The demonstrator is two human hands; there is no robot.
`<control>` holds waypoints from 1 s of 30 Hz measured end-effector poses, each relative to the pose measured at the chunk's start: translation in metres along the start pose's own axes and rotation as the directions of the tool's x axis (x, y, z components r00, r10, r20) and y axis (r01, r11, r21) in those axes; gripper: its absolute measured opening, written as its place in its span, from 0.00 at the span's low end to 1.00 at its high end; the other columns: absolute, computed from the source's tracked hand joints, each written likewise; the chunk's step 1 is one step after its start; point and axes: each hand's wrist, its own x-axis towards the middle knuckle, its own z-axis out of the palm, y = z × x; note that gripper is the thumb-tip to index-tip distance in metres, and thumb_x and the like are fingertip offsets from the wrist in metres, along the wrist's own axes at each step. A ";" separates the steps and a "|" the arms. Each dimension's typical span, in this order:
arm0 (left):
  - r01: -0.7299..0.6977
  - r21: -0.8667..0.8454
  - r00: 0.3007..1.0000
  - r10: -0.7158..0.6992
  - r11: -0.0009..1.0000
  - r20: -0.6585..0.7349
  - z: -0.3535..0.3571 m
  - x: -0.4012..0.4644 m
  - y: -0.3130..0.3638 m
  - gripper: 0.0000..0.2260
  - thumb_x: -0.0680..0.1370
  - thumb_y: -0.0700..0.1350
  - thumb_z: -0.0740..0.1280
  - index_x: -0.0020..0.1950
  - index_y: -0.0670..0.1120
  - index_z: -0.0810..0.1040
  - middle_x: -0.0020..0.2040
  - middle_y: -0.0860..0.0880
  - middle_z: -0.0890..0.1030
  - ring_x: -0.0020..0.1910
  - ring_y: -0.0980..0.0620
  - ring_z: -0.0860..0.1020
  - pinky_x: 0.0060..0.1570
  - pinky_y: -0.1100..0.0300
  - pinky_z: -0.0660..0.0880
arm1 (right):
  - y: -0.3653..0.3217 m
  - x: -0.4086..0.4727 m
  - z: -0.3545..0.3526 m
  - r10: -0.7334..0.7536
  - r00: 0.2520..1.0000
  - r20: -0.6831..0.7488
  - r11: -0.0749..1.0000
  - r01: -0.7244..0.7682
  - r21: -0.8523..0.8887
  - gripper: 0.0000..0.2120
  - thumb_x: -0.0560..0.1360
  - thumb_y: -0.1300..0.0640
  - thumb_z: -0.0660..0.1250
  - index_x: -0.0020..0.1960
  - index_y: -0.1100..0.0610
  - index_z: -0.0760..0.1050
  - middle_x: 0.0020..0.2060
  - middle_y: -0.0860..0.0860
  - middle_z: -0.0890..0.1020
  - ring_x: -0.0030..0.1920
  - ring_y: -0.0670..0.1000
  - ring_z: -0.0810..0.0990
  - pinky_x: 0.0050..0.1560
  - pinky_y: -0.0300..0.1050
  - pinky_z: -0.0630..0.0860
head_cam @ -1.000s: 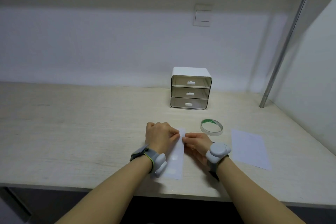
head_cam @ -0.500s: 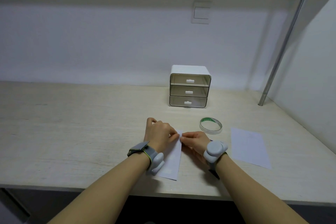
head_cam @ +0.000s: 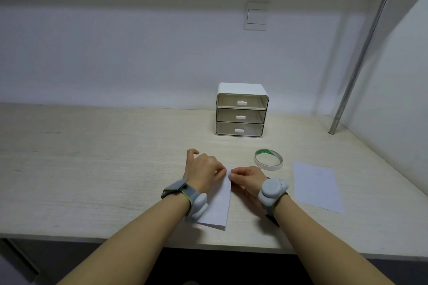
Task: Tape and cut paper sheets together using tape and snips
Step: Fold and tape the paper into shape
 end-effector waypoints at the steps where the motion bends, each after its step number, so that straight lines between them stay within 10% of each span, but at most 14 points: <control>1: 0.000 -0.001 1.000 0.000 1.000 -0.004 0.000 0.000 0.000 0.15 0.80 0.51 0.56 0.47 0.54 0.83 0.49 0.54 0.83 0.51 0.53 0.77 0.60 0.52 0.50 | 0.000 0.001 0.000 0.003 1.000 -0.003 1.000 -0.003 0.006 0.06 0.75 0.69 0.64 0.46 0.66 0.80 0.46 0.62 0.80 0.48 0.57 0.78 0.62 0.56 0.74; 30: 0.032 0.037 0.997 -0.029 0.999 -0.076 0.002 -0.005 0.007 0.15 0.80 0.49 0.56 0.47 0.50 0.82 0.46 0.52 0.83 0.49 0.52 0.79 0.63 0.53 0.49 | -0.003 0.001 0.003 0.033 0.998 -0.053 0.999 -0.033 0.001 0.06 0.75 0.70 0.63 0.46 0.70 0.79 0.41 0.60 0.80 0.42 0.56 0.78 0.51 0.48 0.79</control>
